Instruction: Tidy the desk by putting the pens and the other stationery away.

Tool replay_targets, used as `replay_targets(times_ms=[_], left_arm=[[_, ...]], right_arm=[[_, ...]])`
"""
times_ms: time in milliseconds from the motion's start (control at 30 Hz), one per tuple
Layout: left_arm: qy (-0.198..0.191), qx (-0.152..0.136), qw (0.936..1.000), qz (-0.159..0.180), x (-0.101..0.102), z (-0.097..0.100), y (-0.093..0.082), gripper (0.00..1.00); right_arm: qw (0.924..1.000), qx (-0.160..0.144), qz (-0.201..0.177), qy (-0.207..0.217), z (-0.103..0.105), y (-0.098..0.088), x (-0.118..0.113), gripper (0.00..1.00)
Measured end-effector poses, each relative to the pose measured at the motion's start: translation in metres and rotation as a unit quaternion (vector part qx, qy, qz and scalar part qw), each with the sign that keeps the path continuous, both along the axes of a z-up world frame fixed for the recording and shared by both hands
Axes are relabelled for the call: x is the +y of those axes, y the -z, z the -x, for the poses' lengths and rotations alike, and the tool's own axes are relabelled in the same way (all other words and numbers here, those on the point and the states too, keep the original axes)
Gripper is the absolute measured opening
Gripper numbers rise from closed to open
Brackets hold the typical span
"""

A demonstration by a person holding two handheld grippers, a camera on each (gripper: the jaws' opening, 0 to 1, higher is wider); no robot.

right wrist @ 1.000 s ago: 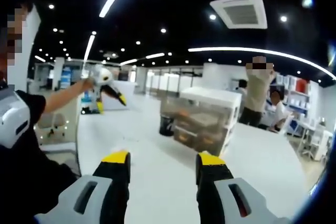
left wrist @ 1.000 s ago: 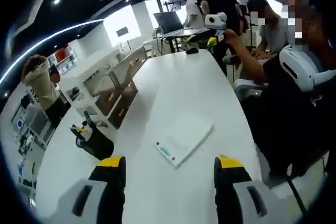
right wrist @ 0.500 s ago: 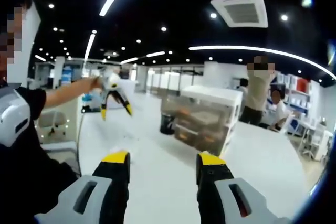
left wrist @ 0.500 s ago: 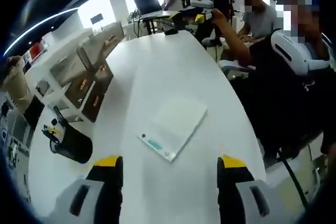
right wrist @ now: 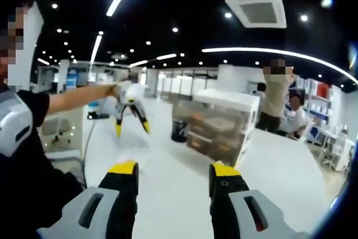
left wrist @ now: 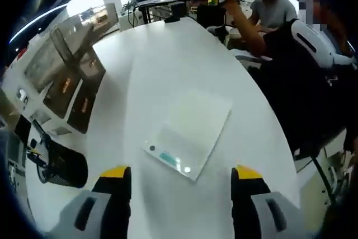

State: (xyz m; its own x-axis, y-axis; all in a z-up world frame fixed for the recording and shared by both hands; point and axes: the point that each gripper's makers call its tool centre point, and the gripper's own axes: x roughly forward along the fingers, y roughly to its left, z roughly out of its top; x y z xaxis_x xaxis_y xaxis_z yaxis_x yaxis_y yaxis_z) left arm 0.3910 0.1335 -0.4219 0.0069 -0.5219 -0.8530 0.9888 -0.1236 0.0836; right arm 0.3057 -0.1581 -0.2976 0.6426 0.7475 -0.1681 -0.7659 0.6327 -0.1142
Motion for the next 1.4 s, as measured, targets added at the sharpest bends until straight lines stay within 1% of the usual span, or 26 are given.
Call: replay_targets(times_ms=[100, 200, 400, 433, 533, 667, 800, 867, 933, 1000, 1167, 1200, 1267, 1300, 1333, 1400], left_arm=[[0.004, 0.001, 0.9999, -0.015, -0.002, -0.004, 0.006, 0.73], [0.009, 0.002, 0.9997, -0.021, -0.007, -0.004, 0.009, 0.74], [0.028, 0.01, 0.9994, -0.019, -0.027, 0.002, 0.012, 0.76], [0.031, 0.01, 0.9993, -0.02, -0.033, 0.008, 0.015, 0.77], [0.041, 0.02, 0.9986, -0.027, -0.042, 0.014, 0.022, 0.78], [0.047, 0.025, 0.9979, -0.037, -0.047, 0.016, 0.031, 0.78], [0.045, 0.035, 0.9978, -0.033, -0.054, 0.015, 0.036, 0.74], [0.042, 0.038, 0.9979, -0.033, -0.055, 0.014, 0.038, 0.75], [0.041, 0.047, 0.9976, -0.031, -0.056, 0.018, 0.041, 0.73], [0.04, 0.047, 0.9978, -0.025, -0.057, 0.018, 0.04, 0.73], [0.013, 0.05, 0.9987, -0.004, -0.061, 0.016, 0.039, 0.72], [-0.001, 0.052, 0.9987, -0.002, -0.061, 0.016, 0.039, 0.72], [-0.015, 0.05, 0.9986, 0.0, -0.064, 0.015, 0.039, 0.71], [-0.028, 0.05, 0.9983, -0.001, -0.066, 0.014, 0.039, 0.71], [-0.052, 0.048, 0.9975, -0.006, -0.068, 0.013, 0.039, 0.71], [-0.06, 0.048, 0.997, -0.01, -0.07, 0.013, 0.04, 0.71]], right_arm=[[1.0, 0.001, 0.002, -0.002, 0.0, 0.001, 0.002, 0.48], [1.0, 0.001, 0.004, -0.005, 0.001, 0.002, 0.004, 0.48], [1.0, 0.003, 0.006, -0.007, -0.001, 0.003, 0.005, 0.48], [0.9999, 0.004, 0.007, -0.007, 0.0, 0.004, 0.005, 0.48], [0.9999, 0.003, 0.008, -0.01, 0.001, 0.004, 0.006, 0.48], [0.9999, 0.003, 0.008, -0.01, 0.0, 0.004, 0.006, 0.48], [0.9999, 0.002, 0.007, -0.009, 0.0, 0.003, 0.005, 0.48], [0.9999, 0.002, 0.007, -0.009, 0.0, 0.003, 0.005, 0.48], [0.9999, 0.001, 0.007, -0.008, 0.0, 0.002, 0.004, 0.48], [1.0, 0.0, 0.005, -0.008, 0.0, 0.002, 0.004, 0.48], [1.0, 0.0, 0.006, -0.008, 0.001, 0.002, 0.005, 0.48], [1.0, 0.0, 0.006, -0.008, 0.001, 0.002, 0.005, 0.48], [1.0, 0.0, 0.006, -0.007, 0.001, 0.001, 0.004, 0.48], [1.0, -0.001, 0.005, -0.007, 0.001, 0.001, 0.004, 0.48], [1.0, -0.001, 0.006, -0.006, 0.001, 0.001, 0.004, 0.48], [1.0, 0.0, 0.006, -0.006, 0.001, 0.001, 0.004, 0.48]])
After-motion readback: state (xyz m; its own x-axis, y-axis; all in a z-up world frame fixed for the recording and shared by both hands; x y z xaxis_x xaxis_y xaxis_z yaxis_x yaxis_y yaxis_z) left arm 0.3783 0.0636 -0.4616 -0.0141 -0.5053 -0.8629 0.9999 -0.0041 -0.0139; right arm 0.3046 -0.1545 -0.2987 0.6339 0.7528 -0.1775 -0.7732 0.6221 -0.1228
